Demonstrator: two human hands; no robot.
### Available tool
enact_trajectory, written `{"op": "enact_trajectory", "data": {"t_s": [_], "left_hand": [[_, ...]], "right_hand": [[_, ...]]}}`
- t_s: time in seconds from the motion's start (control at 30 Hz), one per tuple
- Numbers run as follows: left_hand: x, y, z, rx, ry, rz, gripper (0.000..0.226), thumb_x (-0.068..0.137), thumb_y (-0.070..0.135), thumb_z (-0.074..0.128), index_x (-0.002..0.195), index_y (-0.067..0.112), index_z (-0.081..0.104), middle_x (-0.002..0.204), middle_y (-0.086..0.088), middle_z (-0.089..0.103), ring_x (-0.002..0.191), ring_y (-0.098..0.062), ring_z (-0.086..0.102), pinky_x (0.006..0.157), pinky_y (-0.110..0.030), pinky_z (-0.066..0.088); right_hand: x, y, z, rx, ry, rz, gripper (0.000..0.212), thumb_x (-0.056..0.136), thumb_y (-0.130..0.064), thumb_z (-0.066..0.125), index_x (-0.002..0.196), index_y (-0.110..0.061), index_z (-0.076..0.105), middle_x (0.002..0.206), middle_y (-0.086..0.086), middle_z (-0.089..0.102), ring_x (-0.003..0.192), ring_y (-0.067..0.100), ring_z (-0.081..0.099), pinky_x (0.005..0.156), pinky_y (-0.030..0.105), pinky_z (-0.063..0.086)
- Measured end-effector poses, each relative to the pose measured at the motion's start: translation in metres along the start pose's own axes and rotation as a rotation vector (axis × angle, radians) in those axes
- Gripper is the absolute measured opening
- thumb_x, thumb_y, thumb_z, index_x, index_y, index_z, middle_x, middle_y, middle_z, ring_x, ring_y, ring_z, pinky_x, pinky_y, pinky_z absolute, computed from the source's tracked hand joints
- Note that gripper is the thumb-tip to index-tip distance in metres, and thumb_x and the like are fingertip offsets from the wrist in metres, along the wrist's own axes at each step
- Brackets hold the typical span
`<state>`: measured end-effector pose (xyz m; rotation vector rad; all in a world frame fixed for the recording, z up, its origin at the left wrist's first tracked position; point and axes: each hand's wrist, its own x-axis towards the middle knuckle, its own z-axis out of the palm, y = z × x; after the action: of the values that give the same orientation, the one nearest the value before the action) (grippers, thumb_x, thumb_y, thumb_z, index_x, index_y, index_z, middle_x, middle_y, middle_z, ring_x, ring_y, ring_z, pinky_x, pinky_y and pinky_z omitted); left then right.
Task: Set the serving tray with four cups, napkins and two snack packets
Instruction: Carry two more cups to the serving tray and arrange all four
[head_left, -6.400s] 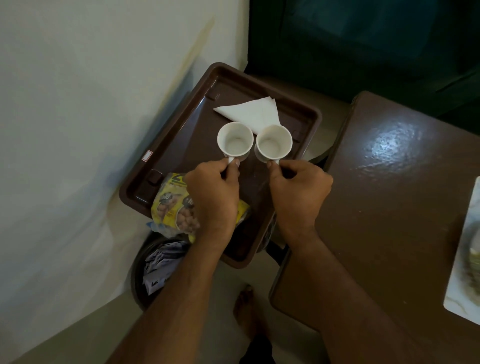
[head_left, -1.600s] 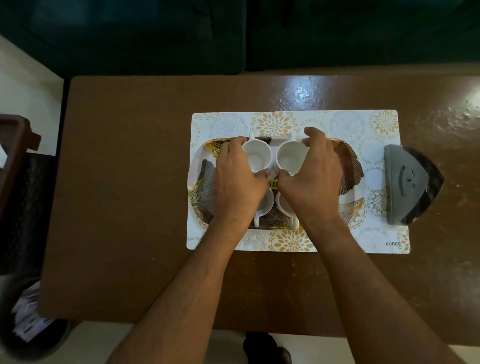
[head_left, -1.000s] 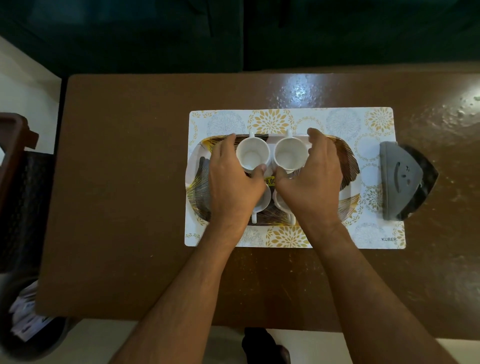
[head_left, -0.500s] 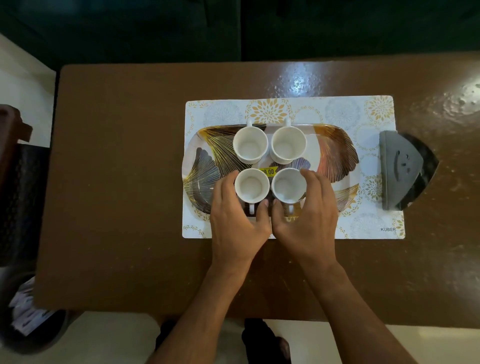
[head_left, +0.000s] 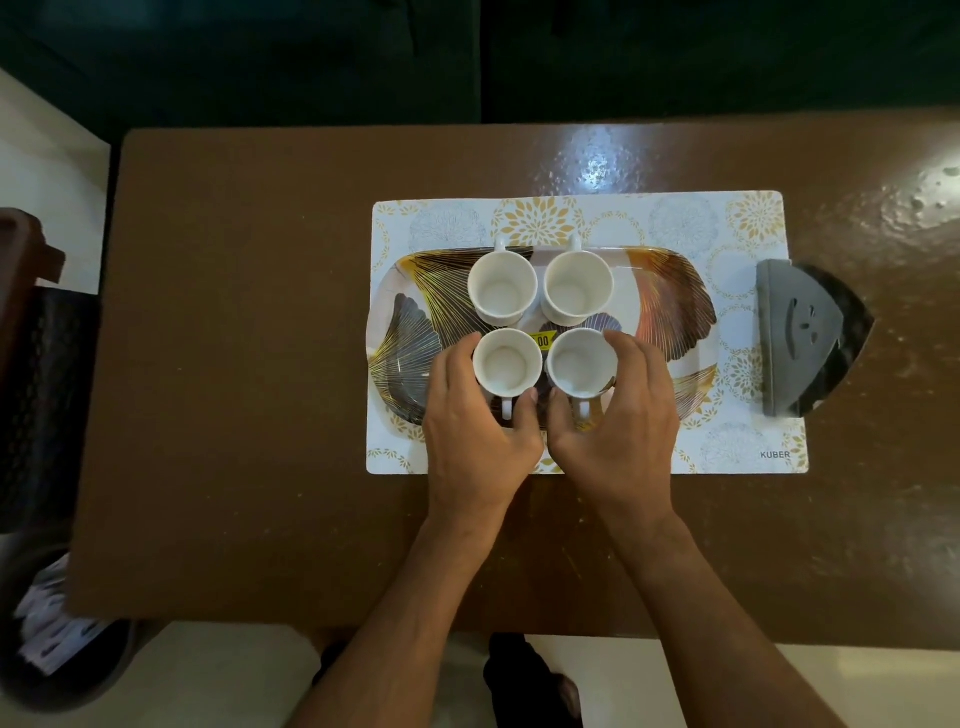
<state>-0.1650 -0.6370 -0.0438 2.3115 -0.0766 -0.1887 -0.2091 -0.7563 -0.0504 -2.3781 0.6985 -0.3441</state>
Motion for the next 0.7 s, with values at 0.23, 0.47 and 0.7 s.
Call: {"op": "enact_trajectory", "data": {"t_s": [0.23, 0.47, 0.7], "left_hand": [[0.002, -0.001, 0.000, -0.022, -0.016, -0.004, 0.067, 0.081, 0.025, 0.084, 0.139, 0.008, 0.054, 0.132, -0.005, 0.061, 0.124, -0.014, 0.056, 0.096, 0.001, 0.032], [0.005, -0.003, -0.015, -0.068, 0.006, -0.005, 0.068, 0.091, 0.037, 0.070, 0.149, 0.010, 0.047, 0.149, -0.006, 0.054, 0.140, -0.018, 0.049, 0.107, -0.020, 0.038], [0.012, -0.032, -0.074, -0.097, 0.053, 0.069, 0.061, 0.098, 0.039, 0.057, 0.151, 0.011, 0.045, 0.149, -0.005, 0.052, 0.137, -0.016, 0.051, 0.109, -0.035, 0.050]], "right_hand": [[-0.002, -0.004, -0.001, -0.028, -0.003, 0.015, 0.065, 0.078, -0.026, 0.080, 0.132, 0.002, 0.057, 0.128, 0.017, 0.061, 0.120, 0.032, 0.058, 0.101, 0.038, 0.048], [-0.005, -0.020, -0.006, -0.109, 0.065, -0.080, 0.073, 0.089, -0.039, 0.072, 0.144, 0.004, 0.049, 0.145, 0.021, 0.052, 0.140, 0.034, 0.046, 0.117, 0.040, 0.037], [-0.013, -0.069, 0.014, -0.201, 0.035, -0.263, 0.068, 0.100, -0.046, 0.058, 0.147, 0.002, 0.048, 0.154, 0.020, 0.048, 0.152, 0.034, 0.035, 0.122, 0.052, 0.032]]}}
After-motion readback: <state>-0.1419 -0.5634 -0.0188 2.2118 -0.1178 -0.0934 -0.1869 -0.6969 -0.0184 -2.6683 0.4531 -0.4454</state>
